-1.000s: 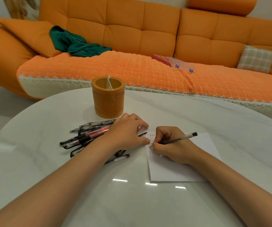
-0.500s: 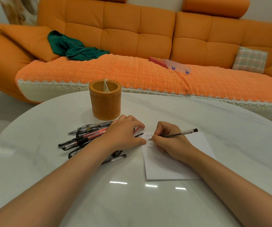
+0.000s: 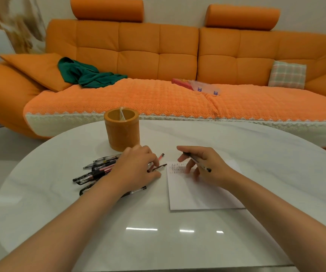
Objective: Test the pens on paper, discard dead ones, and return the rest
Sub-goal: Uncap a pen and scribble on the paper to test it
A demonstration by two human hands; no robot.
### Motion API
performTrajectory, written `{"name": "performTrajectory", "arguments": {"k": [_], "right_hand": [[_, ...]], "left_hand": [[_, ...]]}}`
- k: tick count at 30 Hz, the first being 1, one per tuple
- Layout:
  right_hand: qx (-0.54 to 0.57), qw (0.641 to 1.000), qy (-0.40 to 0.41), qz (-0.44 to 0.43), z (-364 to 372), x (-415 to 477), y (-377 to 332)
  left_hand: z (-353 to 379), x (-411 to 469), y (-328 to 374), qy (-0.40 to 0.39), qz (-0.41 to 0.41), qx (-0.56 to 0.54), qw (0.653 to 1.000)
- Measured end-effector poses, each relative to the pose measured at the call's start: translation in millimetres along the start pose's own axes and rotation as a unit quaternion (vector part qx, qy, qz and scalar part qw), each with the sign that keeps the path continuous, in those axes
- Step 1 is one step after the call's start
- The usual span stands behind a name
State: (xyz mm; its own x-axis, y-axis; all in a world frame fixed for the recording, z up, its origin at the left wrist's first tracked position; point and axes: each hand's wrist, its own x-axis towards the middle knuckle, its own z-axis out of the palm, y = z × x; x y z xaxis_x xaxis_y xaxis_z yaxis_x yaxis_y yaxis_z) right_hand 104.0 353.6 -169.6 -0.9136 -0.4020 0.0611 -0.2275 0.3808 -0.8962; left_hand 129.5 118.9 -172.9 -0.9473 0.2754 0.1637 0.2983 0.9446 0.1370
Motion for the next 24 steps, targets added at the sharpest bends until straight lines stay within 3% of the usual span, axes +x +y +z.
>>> {"name": "performTrajectory", "arguments": {"k": [3, 6, 9, 13, 24], "right_hand": [[0.128, 0.99, -0.002, 0.06, 0, -2, -11], [0.156, 0.985, -0.003, 0.074, -5, -3, -19], [0.015, 0.999, 0.011, 0.035, -11, -1, -19], [-0.146, 0.988, 0.039, 0.006, -14, 4, -13], [-0.216, 0.976, 0.013, -0.011, -15, -6, -18]], "left_hand": [[4, 3, 4, 0.007, -0.007, 0.009, 1.0], [0, 7, 7, 0.015, -0.016, -0.005, 1.0], [-8, 10, 11, 0.039, -0.027, -0.034, 0.998], [-15, 8, 15, 0.038, -0.041, -0.068, 0.996], [-17, 3, 24, 0.005, -0.038, -0.178, 0.983]]}}
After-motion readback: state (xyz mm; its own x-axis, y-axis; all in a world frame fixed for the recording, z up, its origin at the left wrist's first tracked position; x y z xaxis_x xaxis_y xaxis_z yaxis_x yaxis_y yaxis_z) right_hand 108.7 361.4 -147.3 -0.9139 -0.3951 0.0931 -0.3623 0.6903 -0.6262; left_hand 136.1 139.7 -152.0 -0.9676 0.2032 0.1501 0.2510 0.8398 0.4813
